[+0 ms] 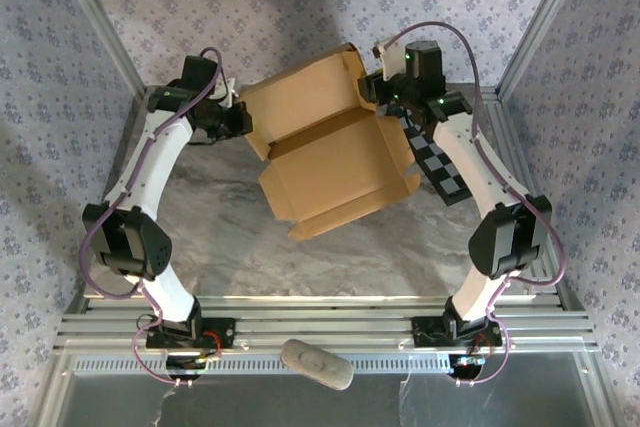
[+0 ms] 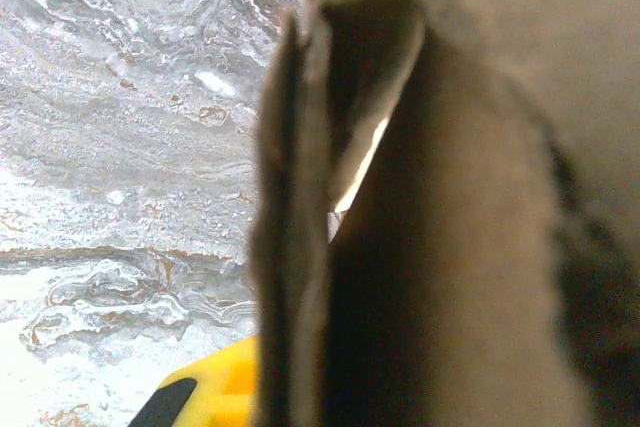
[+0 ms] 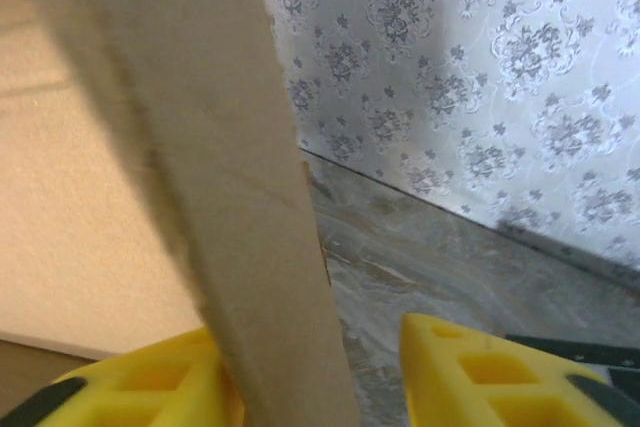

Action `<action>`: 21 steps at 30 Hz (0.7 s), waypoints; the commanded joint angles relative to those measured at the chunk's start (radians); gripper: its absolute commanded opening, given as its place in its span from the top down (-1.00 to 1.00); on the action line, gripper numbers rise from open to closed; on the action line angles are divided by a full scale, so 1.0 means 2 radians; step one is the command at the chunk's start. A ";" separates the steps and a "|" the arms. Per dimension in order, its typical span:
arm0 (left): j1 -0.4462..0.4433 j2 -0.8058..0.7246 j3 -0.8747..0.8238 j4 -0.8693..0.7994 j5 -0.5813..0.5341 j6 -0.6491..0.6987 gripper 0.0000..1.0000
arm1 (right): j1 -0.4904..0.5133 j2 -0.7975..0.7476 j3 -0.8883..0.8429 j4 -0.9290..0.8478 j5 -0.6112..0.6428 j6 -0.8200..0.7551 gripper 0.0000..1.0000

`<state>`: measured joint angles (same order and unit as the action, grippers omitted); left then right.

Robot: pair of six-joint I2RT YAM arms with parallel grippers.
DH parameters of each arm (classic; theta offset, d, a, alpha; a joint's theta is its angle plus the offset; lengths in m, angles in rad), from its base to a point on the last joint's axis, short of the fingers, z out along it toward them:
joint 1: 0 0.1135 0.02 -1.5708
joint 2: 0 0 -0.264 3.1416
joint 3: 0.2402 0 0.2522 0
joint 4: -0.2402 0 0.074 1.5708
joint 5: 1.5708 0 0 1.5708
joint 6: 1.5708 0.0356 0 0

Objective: Fold the paper box

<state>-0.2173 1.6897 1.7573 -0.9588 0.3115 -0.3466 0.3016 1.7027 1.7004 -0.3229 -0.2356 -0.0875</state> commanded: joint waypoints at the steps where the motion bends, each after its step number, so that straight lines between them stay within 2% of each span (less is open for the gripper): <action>1: 0.005 -0.001 0.019 -0.014 0.015 -0.011 1.00 | -0.007 -0.012 0.009 -0.021 -0.047 0.007 -0.05; 12: 0.005 0.000 0.023 -0.018 0.015 -0.013 1.00 | -0.008 -0.012 0.017 -0.043 -0.090 0.005 -0.11; 21: 0.003 -0.003 0.021 -0.013 0.024 -0.012 1.00 | -0.001 0.013 0.045 -0.050 -0.031 -0.007 -0.11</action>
<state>-0.2150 1.6897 1.7588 -0.9741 0.3237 -0.3611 0.2932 1.7103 1.7302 -0.4076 -0.3431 -0.0868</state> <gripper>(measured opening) 0.090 0.557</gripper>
